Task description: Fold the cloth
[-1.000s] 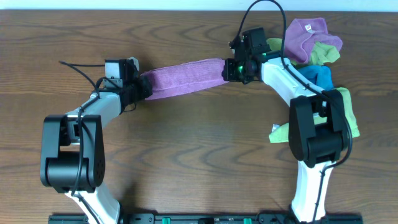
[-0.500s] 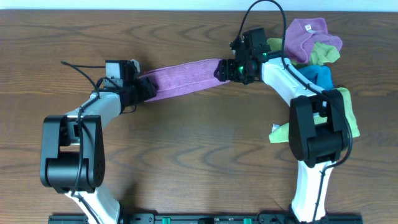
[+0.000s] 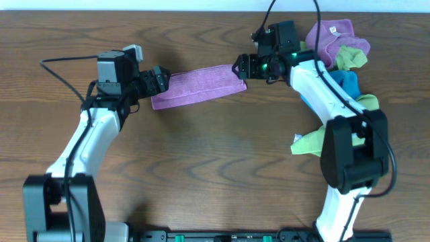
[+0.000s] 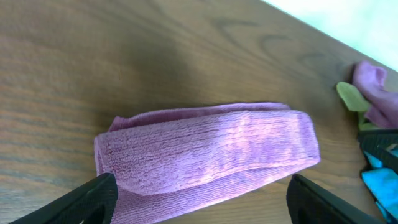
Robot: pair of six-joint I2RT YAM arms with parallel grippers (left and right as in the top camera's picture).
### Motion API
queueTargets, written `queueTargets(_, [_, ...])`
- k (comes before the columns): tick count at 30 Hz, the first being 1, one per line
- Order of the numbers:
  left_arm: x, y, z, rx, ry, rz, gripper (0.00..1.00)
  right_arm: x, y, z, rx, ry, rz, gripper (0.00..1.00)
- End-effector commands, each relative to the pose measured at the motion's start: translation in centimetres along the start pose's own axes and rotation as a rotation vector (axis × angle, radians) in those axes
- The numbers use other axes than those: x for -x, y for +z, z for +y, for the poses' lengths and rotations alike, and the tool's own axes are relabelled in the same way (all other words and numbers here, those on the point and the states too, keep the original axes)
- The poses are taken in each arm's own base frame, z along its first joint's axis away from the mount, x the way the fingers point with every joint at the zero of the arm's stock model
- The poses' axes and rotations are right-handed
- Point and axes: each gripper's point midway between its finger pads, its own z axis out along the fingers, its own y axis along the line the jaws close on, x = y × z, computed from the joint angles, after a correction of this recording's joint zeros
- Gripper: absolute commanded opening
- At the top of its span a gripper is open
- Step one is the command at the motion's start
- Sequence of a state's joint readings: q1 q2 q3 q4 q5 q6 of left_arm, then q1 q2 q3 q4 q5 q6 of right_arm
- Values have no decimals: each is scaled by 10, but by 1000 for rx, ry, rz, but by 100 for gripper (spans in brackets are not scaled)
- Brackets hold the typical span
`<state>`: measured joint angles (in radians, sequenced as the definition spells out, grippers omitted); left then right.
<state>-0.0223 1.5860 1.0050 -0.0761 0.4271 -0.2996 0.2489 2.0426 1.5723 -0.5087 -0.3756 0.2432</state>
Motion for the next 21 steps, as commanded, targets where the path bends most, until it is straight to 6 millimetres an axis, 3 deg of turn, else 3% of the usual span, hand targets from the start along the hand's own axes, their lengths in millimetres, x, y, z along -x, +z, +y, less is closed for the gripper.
queueTargets(1, [6,-10,-11,-33,51,-15,81,17,-16,6,-1,-39,-52,24])
queueTargets(2, [3,-9,-15,-53,67,-1,68,16,-15,6,-2,-41,-51,1])
queueTargets(3, [-3,-5,-13,-47,76,19,36,15,-11,7,-5,-78,-47,1])
queueTargets(4, [-5,-1,-10,-40,71,28,14,13,-8,8,-12,-107,-43,1])
queueTargets(5, [-8,2,-7,-36,67,38,6,11,-4,9,-30,-144,-40,1])
queueTargets(9, [-27,26,9,-16,27,104,6,4,17,-2,-224,-293,-30,1])
queueTargets(11, [-36,33,12,-14,-10,137,6,-1,27,-1,-236,-334,-16,1])
queueTargets(16, [-48,35,14,-19,-31,180,6,-18,51,-8,-243,-344,35,1])
queueTargets(21, [-49,35,14,-16,-33,185,5,-14,56,-22,-315,-348,16,1])
